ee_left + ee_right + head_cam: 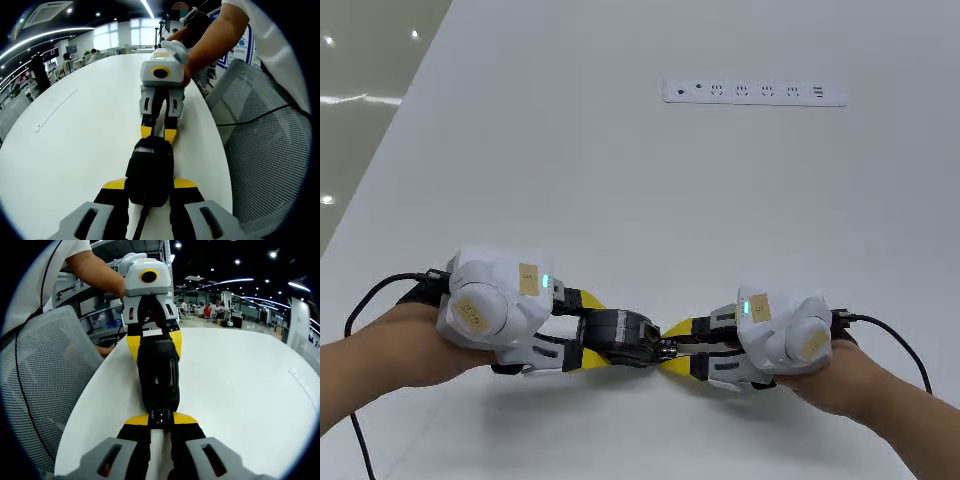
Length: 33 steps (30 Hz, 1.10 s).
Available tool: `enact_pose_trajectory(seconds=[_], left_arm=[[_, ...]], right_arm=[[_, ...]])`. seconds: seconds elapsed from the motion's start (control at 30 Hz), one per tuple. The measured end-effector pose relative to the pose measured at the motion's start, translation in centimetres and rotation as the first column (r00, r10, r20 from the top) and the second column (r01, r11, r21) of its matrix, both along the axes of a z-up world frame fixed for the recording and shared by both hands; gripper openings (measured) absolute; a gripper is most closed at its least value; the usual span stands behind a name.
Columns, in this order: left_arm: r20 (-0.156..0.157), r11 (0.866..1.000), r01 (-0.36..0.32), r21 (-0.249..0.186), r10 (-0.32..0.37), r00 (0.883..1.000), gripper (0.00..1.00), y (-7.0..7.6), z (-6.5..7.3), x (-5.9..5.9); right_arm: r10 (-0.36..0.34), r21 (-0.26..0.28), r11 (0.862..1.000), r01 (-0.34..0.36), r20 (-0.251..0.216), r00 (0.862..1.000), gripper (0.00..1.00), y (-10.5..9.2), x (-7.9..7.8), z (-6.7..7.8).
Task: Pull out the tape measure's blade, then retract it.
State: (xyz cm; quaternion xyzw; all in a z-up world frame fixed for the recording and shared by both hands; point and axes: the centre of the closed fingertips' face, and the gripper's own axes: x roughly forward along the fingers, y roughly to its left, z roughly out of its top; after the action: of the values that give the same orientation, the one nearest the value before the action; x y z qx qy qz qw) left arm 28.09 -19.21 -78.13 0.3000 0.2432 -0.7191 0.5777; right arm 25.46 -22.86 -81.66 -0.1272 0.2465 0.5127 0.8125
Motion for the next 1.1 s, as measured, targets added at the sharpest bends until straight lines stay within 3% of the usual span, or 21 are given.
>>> enact_pose_trajectory(seconds=[0.57, 1.1], left_arm=[[0.010, 1.000, 0.009, 0.010, -0.009, 1.000, 0.28, 0.1, -0.1, 0.2], [0.011, 1.000, 0.009, 0.027, -0.009, 1.000, 0.27, 0.1, -0.1, 0.1]], right_arm=[[0.000, -0.010, 1.000, 0.000, -0.003, 1.000, 0.11, -0.8, -0.3, 0.3], [-0.003, -0.037, 0.999, 0.002, -0.023, 1.000, 0.11, -3.7, -1.4, 0.5]])
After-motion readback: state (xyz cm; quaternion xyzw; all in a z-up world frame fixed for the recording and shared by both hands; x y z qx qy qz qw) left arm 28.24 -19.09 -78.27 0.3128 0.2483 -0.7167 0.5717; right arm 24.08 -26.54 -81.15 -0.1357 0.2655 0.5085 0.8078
